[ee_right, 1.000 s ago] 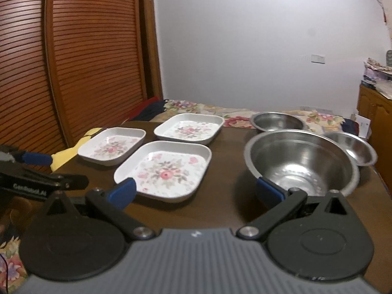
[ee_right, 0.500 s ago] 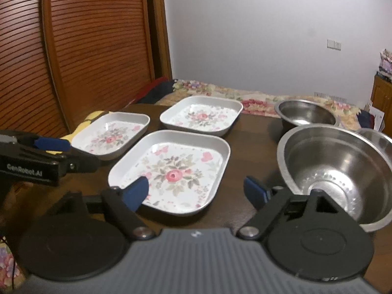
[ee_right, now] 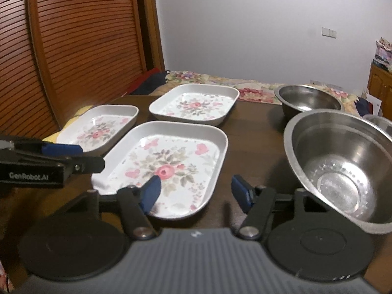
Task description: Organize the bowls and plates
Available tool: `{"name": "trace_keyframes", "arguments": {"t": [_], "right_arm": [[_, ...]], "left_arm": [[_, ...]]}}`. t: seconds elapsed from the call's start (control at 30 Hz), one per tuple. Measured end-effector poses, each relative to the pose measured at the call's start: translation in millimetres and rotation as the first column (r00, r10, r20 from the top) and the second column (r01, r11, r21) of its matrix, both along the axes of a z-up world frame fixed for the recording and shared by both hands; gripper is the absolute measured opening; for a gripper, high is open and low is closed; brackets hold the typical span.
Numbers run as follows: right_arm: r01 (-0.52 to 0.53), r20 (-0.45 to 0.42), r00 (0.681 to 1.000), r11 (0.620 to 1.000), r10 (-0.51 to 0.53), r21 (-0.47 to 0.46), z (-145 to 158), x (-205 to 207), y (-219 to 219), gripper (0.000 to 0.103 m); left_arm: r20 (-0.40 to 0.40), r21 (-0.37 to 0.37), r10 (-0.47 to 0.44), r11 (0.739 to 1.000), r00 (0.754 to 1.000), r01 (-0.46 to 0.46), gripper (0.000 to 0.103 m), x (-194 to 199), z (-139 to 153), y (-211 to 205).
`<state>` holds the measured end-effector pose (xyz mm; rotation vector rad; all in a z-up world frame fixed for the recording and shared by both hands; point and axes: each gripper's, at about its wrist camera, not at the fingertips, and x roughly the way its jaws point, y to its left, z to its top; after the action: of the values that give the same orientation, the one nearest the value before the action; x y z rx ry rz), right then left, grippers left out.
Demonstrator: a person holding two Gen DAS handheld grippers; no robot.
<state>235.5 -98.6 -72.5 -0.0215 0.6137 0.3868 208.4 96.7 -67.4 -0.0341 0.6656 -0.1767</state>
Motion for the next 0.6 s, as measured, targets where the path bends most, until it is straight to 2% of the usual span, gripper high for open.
{"name": "trace_keyframes", "arguments": {"t": [0.1,0.17,0.23,0.3,0.37,0.6], "right_arm": [[0.011,-0.004,1.000,1.000,-0.011,0.007,-1.8,3.0,-0.1,0.058],[0.015,-0.010,1.000,1.000,-0.015,0.008,-3.6,5.8,0.2,0.057],[0.017,-0.020,1.000,1.000,-0.017,0.013,-5.5,8.5,-0.3,0.052],[0.022,-0.030,0.999,1.000,-0.022,0.019,-6.7,11.1,-0.9,0.049],[0.025,-0.036,0.999,0.999,-0.024,0.028,-7.8,12.8,-1.3,0.047],[0.034,-0.046,0.998,0.999,-0.033,0.030,-11.9,17.6,-2.2,0.036]], "left_arm": [[0.004,-0.010,-0.011,1.000,1.000,0.012,0.047,2.6,-1.3,-1.5],[-0.003,-0.014,-0.017,1.000,1.000,0.017,0.037,5.4,-2.9,-3.1],[-0.009,-0.017,-0.019,1.000,1.000,0.019,0.031,7.6,-5.3,-4.3],[-0.016,-0.017,-0.021,1.000,1.000,0.021,0.030,9.9,-7.4,-5.6],[-0.019,-0.018,-0.022,1.000,1.000,0.022,0.023,11.3,-9.3,-6.4],[-0.019,-0.014,-0.014,1.000,1.000,0.013,0.020,16.5,-13.9,-6.7]]}}
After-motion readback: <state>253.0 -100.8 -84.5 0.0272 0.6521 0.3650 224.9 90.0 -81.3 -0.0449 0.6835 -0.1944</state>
